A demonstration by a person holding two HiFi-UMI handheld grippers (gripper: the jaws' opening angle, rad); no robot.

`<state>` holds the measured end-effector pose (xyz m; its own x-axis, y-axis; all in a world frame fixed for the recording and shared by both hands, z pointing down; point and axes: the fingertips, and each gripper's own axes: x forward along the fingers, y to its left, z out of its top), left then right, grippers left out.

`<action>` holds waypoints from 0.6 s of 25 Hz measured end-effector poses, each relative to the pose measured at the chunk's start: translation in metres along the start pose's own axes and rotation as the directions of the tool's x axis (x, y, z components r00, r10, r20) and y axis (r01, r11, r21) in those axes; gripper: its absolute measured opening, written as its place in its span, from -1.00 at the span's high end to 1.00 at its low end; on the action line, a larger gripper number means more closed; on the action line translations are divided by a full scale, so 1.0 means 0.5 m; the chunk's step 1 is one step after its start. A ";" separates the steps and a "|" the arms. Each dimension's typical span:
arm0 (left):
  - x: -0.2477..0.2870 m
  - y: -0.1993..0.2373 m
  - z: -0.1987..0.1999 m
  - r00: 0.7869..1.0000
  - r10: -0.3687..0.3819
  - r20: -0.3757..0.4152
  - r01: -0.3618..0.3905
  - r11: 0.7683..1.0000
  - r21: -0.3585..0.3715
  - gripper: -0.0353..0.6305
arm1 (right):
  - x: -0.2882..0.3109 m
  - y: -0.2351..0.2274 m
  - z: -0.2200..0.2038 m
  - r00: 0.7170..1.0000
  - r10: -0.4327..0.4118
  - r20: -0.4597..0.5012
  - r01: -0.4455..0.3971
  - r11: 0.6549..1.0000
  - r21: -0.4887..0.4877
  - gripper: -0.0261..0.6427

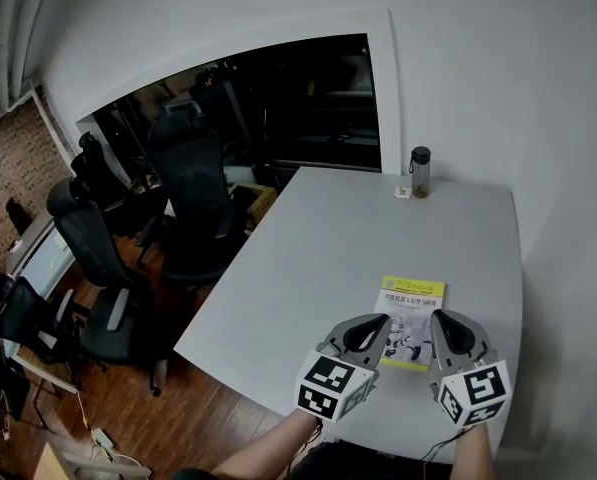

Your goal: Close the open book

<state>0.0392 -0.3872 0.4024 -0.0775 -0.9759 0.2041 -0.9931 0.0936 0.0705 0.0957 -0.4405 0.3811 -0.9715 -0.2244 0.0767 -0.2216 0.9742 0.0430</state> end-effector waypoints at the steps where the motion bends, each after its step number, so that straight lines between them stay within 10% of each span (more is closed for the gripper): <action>1: 0.001 -0.007 -0.003 1.000 0.011 -0.003 -0.011 1.000 -0.003 0.88 | -0.005 -0.003 0.005 1.000 0.012 0.018 -0.012 1.000 0.002 0.91; 15: -0.107 -0.078 -0.030 1.000 -0.004 0.028 0.005 1.000 -0.026 0.88 | -0.065 0.108 0.003 0.999 0.028 0.039 -0.027 0.999 -0.039 0.91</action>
<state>0.0833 -0.3358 0.4032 -0.0759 -0.9814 0.1761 -0.9908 0.0941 0.0973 0.1151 -0.3805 0.3797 -0.9800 -0.1954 0.0386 -0.1919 0.9782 0.0796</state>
